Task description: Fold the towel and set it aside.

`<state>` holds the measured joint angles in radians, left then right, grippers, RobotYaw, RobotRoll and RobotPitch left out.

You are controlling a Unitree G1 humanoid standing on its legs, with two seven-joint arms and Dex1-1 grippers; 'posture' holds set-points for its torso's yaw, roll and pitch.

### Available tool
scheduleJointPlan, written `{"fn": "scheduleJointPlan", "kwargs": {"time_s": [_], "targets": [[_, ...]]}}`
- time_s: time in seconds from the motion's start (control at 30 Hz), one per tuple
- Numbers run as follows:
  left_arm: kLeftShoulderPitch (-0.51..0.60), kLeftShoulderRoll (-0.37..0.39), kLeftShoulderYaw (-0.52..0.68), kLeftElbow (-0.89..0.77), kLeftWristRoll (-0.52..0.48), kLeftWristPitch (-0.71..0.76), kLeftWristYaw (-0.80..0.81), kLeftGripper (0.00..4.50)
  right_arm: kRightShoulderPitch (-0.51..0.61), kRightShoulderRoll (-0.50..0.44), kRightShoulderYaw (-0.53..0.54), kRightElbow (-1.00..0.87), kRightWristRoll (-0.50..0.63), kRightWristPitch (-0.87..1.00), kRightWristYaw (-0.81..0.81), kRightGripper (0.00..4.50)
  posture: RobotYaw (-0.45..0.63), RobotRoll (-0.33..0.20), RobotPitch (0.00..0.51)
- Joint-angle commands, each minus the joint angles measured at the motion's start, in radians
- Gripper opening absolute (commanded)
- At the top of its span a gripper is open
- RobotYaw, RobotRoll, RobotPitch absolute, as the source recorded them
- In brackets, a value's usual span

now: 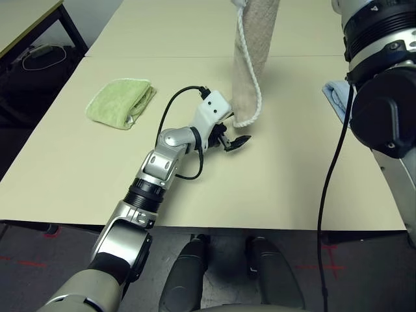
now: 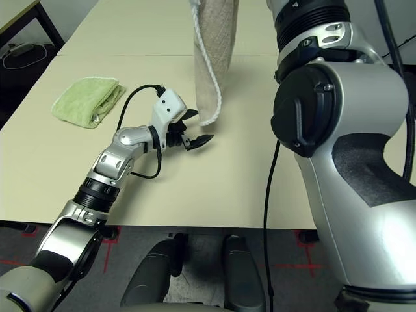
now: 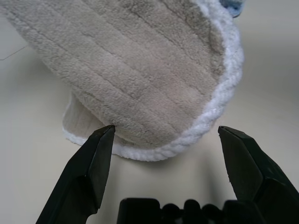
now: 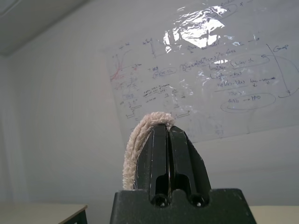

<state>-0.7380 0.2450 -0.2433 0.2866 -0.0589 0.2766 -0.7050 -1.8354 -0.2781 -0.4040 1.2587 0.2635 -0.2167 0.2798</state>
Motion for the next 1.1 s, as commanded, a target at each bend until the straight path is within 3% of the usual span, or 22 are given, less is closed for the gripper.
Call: {"fn": "scheduleJointPlan", "kwargs": {"time_s": [0.03,0.37,0.63,0.9,1.1], "targets": [[-0.015,-0.009,0.002,0.004,0.016,-0.014,0.014,4.5,0.003,0.006,0.0,-0.006,0.006,-0.001,0.003,0.04,0.07,0.0,0.178],[-0.068,-0.016,-0.004,-0.088,0.053,0.03,0.078,4.5,0.012,0.021,0.0,-0.003,0.006,0.002,0.004,0.04,0.08,0.0,0.181],[-0.033,0.069,-0.011,-0.265,0.099,0.166,0.072,4.5,0.044,0.027,0.014,0.003,-0.009,0.005,0.0,0.04,0.09,0.0,0.187],[0.04,0.086,-0.014,-0.436,0.01,0.314,0.005,4.5,0.052,0.031,0.015,0.004,-0.012,0.007,-0.003,0.04,0.1,0.0,0.186],[0.042,0.069,-0.013,-0.438,-0.019,0.356,0.011,4.5,0.051,0.03,0.017,0.003,-0.014,0.006,-0.002,0.04,0.09,0.0,0.184]]}}
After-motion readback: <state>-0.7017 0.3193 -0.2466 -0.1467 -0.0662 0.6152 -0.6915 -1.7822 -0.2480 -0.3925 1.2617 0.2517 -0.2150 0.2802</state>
